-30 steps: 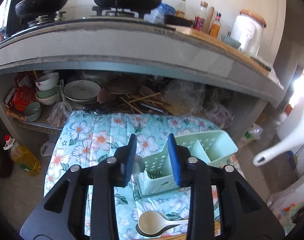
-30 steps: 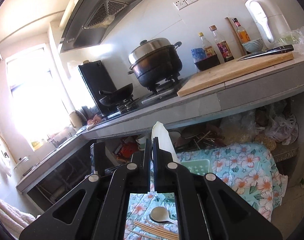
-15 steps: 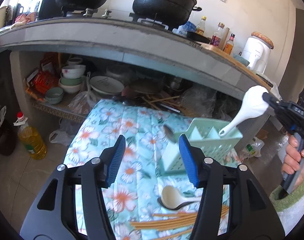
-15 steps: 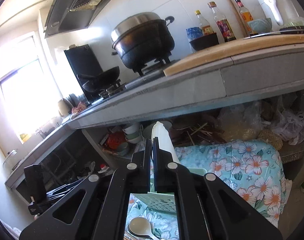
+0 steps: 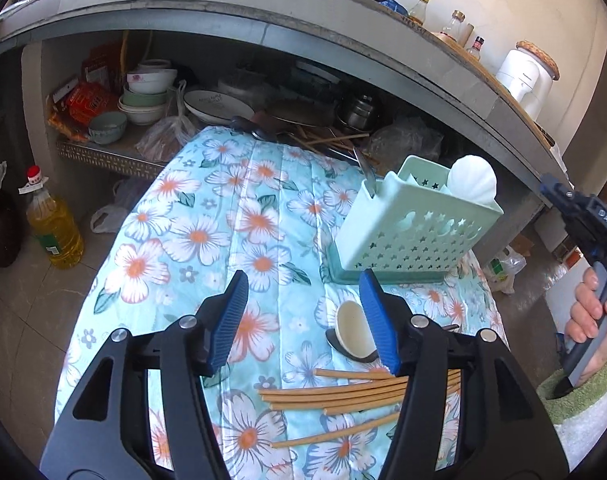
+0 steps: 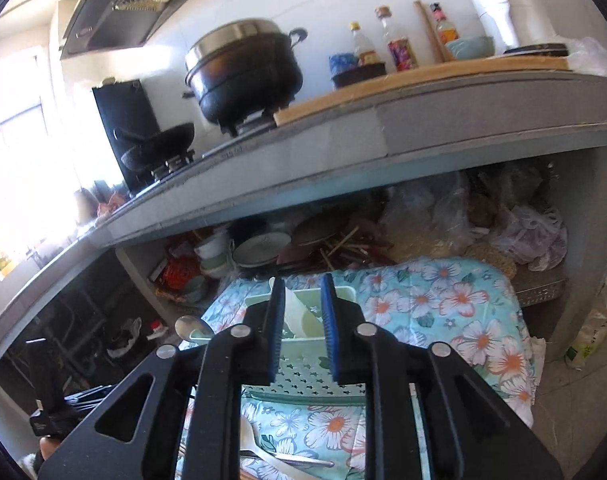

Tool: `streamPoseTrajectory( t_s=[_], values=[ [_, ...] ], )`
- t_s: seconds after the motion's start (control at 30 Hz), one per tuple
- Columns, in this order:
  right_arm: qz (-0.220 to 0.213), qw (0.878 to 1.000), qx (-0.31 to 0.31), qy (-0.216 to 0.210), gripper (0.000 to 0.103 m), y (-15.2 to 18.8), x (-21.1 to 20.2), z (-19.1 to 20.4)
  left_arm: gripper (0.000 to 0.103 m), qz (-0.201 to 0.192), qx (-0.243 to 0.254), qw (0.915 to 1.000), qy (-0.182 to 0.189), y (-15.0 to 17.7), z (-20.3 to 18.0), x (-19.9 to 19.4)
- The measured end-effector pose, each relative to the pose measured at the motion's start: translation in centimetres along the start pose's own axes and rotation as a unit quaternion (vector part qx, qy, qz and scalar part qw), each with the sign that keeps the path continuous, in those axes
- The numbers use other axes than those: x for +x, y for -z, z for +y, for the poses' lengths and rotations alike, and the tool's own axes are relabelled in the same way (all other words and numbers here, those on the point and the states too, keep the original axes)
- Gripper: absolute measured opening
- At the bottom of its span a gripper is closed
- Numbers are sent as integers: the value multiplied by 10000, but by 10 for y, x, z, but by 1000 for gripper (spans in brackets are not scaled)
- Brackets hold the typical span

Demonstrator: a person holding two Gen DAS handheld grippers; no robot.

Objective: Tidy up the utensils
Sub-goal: 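Lower the white paddle into the green holder and open the right tool, then grasp the wooden spoon with the left tool while the right tool approaches the second metal spoon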

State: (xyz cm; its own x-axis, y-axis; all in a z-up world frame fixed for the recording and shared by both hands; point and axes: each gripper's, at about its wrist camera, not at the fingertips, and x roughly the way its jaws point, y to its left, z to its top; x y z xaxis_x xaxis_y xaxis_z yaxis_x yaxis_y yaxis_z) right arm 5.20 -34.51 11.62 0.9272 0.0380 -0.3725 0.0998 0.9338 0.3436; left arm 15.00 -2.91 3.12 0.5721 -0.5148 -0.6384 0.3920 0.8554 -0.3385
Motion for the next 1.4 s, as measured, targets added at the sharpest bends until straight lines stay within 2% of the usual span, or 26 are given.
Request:
streamPoseTrajectory(
  t_s=[0.13, 0.27, 0.4, 0.53, 0.67, 0.8, 0.9, 1.07, 1.13, 1.4],
  values=[
    [-160, 9997, 146, 103, 26, 12, -30, -5, 54, 72, 54, 10000, 16, 5, -3, 7],
    [7, 9996, 235, 163, 30, 34, -49, -6, 54, 173, 75, 9998, 40, 10, -5, 13],
    [483, 9981, 345, 142, 34, 69, -57, -5, 51, 309, 114, 9994, 126, 16, -8, 22],
    [1054, 9933, 410, 240, 35, 107, -54, 1, 40, 543, 183, 9981, 225, 22, -13, 35],
    [1433, 9878, 595, 113, 35, 130, -50, 2, 39, 816, 483, 9954, 160, 23, -22, 57],
    [1493, 9877, 456, 125, 35, 134, -52, 8, 39, 1098, 858, 9902, 14, 20, -33, 86],
    [1481, 9880, 435, 100, 35, 133, -54, 11, 38, 1320, 953, 9867, -38, 19, -37, 105],
    [1523, 9873, 451, 87, 35, 132, -54, 13, 21, 1567, 982, 9827, -103, 23, -41, 128],
    [1544, 9869, 460, 94, 35, 133, -53, 12, 14, 1541, 972, 9832, -121, 23, -41, 129],
    [1572, 9865, 459, 80, 35, 133, -51, 11, 7, 1128, 499, 9922, 158, 16, -33, 113]
  ],
)
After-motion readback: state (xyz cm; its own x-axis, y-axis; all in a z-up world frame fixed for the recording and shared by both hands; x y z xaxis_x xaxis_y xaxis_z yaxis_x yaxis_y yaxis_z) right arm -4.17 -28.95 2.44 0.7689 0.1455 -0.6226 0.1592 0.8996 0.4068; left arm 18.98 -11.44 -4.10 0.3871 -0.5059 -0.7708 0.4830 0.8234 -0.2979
